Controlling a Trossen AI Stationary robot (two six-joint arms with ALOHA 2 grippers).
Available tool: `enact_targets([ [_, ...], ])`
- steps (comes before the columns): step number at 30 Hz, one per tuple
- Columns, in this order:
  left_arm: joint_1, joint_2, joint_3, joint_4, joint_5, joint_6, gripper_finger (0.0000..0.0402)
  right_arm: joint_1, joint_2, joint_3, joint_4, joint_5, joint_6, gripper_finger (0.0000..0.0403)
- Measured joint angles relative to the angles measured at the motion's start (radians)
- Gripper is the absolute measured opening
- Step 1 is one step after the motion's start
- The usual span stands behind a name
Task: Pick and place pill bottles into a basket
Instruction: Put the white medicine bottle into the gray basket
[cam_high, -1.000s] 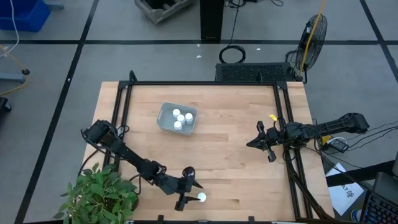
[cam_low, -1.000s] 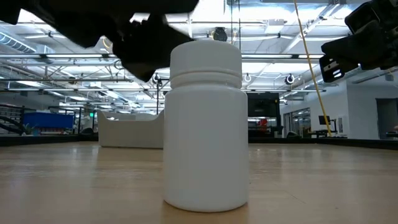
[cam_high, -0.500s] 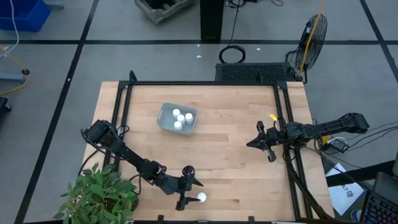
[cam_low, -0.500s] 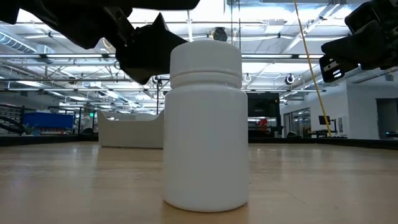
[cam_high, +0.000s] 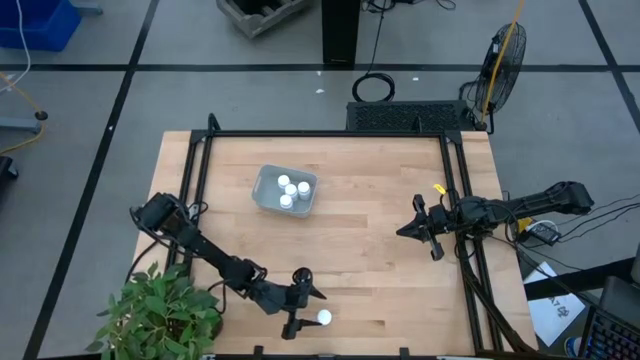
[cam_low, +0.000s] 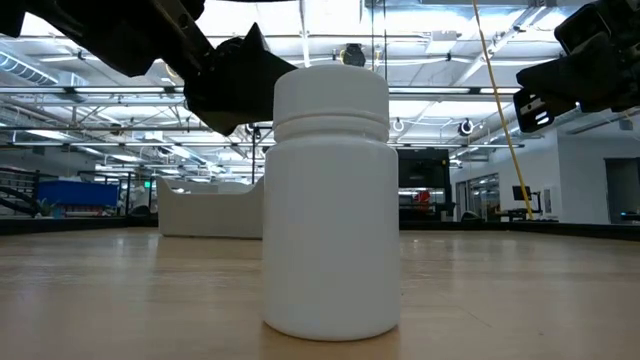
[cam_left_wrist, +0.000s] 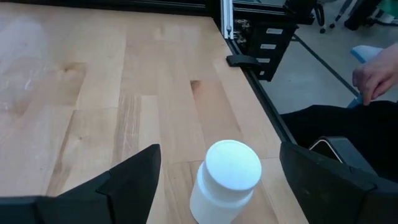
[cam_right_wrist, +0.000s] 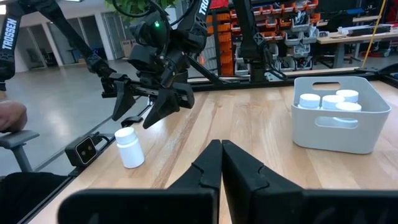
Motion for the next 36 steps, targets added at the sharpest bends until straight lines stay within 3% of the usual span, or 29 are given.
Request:
enact_targets([
  [8, -0.001, 0.032, 0.003, 0.006, -0.008, 0.006, 0.0335, 0.0, 0.0, 0.0, 0.0, 0.0, 0.0, 0.0004],
  [13, -0.001, 0.094, 0.068, -0.01, 0.009, 0.025, 0.0335, 0.0, 0.0, 0.0, -0.001, 0.0, 0.0, 0.0004],
  [19, 0.005, 0.105, 0.129, -0.13, 0.036, 0.035, 0.0335, 0.0, 0.0, 0.0, 0.0, 0.0, 0.0, 0.0004],
  [27, 0.013, 0.105, 0.134, -0.154, 0.038, 0.019, 0.0334, 0.0, 0.0, 0.0, 0.0, 0.0, 0.0, 0.0004],
  [30, 0.016, 0.105, 0.134, -0.154, 0.053, 0.019, 0.0317, 0.0, 0.0, 0.0, 0.0, 0.0, 0.0, 0.0004],
  [36, 0.015, 0.105, 0.133, -0.129, 0.055, 0.025, 0.0244, 0.0, 0.0, 0.0, 0.0, 0.0, 0.0, 0.0004],
])
